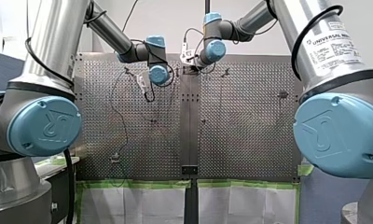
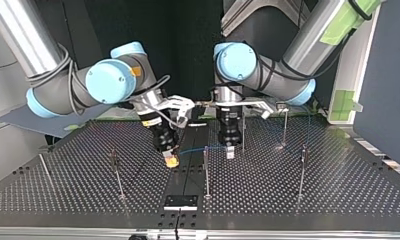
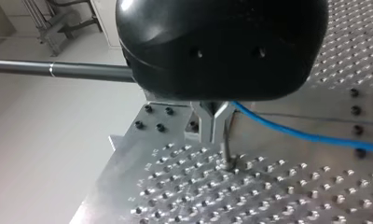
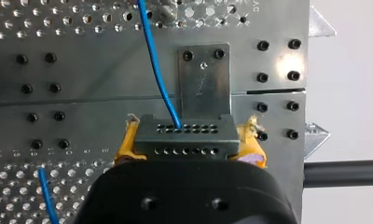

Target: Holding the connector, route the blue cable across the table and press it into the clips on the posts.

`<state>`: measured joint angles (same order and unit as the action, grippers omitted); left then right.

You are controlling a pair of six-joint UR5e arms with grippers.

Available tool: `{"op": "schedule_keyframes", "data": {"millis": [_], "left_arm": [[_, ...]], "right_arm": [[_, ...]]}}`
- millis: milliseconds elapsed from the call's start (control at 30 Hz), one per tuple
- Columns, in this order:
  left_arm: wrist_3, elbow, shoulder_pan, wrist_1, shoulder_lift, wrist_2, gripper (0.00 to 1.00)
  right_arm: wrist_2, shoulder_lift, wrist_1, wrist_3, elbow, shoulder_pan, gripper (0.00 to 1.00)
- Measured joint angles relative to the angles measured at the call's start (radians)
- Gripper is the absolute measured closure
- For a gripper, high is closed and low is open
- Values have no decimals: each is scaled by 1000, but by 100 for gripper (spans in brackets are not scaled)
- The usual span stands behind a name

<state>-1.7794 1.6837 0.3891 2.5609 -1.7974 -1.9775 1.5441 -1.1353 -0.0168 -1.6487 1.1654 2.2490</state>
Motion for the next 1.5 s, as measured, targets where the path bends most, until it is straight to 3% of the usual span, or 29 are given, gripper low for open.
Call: {"op": "schedule_keyframes", "data": {"millis": [233,367,567,867,1067,1100,1133,1167,1200,1233,1300,1333,1400,1500], "left_arm": [[12,-50,-11,29,-42,14,100],[20,-85,-19,35,-76,17,100],[20,-130,-46,28,-112,40,100],[19,-145,-74,24,-118,75,100],[12,-145,-84,26,-119,97,100],[11,-146,-85,27,-119,99,93],[10,-146,-86,29,-119,101,93],[9,-146,-86,33,-119,103,85],[9,-146,-86,36,-119,104,71],[8,-146,-85,40,-119,105,71],[7,-146,-83,50,-118,107,42],[6,-146,-81,54,-118,107,42],[4,-146,-79,66,-118,108,7],[3,-146,-75,89,-118,108,0]], "right_arm": [[-16,3,-23,-6,-4,-15,100],[-24,5,-31,-18,-9,-31,100],[-27,23,-32,-22,-27,-56,100],[-36,74,-30,-33,-88,-88,100],[-43,88,-30,-41,-99,-108,100],[-44,89,-30,-42,-99,-110,100],[-45,89,-29,-42,-99,-112,100],[-46,89,-29,-42,-99,-114,100],[-47,89,-28,-42,-100,-114,100],[-47,89,-28,-42,-100,-115,100],[-48,89,-27,-42,-100,-116,100],[-48,90,-26,-42,-100,-116,100],[-48,90,-24,-42,-100,-116,100],[-49,90,-23,-42,-100,-117,100]]}}
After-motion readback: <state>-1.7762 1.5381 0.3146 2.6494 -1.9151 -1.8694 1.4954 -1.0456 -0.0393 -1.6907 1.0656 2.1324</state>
